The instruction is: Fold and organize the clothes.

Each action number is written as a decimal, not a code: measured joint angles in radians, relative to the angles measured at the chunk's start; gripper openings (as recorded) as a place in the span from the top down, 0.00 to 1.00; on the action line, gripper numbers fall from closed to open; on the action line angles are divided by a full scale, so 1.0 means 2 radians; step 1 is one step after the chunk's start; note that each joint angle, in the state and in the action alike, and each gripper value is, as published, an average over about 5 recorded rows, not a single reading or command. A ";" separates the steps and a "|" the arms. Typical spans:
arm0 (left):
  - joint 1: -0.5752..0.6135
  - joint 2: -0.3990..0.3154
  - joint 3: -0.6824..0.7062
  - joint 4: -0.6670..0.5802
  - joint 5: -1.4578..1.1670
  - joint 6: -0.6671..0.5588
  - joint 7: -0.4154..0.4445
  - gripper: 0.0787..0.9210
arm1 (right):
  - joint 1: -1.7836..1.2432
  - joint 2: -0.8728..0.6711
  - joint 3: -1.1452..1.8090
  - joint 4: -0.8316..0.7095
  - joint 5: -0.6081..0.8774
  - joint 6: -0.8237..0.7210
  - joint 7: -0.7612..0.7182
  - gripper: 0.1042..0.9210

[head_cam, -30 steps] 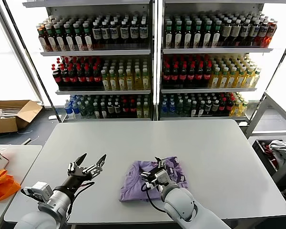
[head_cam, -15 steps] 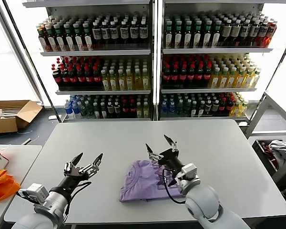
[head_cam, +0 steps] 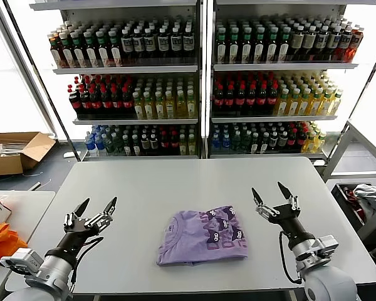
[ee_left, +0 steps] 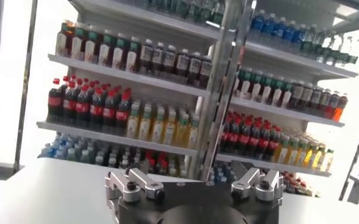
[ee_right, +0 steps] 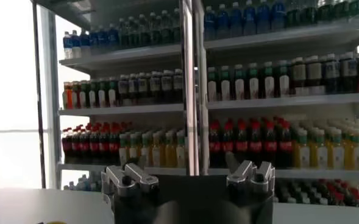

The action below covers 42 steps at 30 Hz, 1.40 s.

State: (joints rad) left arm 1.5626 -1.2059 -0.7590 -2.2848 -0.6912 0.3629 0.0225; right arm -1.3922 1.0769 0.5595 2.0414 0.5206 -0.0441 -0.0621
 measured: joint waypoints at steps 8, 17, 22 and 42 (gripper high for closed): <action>0.015 -0.028 -0.022 -0.009 0.027 -0.016 0.017 0.12 | -0.055 0.014 0.070 0.004 0.030 0.016 -0.021 0.12; 0.029 -0.049 -0.034 -0.013 0.051 -0.034 0.027 0.12 | -0.098 0.022 0.095 0.017 0.036 0.030 -0.030 0.12; 0.034 -0.058 -0.041 -0.018 0.061 -0.038 0.031 0.12 | -0.119 0.026 0.096 0.028 0.023 0.036 -0.030 0.12; 0.049 -0.077 -0.074 -0.029 0.088 -0.056 0.045 0.12 | -0.161 0.047 0.092 0.076 -0.004 0.034 -0.026 0.12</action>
State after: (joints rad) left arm 1.6615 -1.3604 -0.9068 -2.3427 -0.5148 0.2507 0.1130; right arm -1.7134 1.1704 0.7438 2.1940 0.5119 0.0247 -0.1139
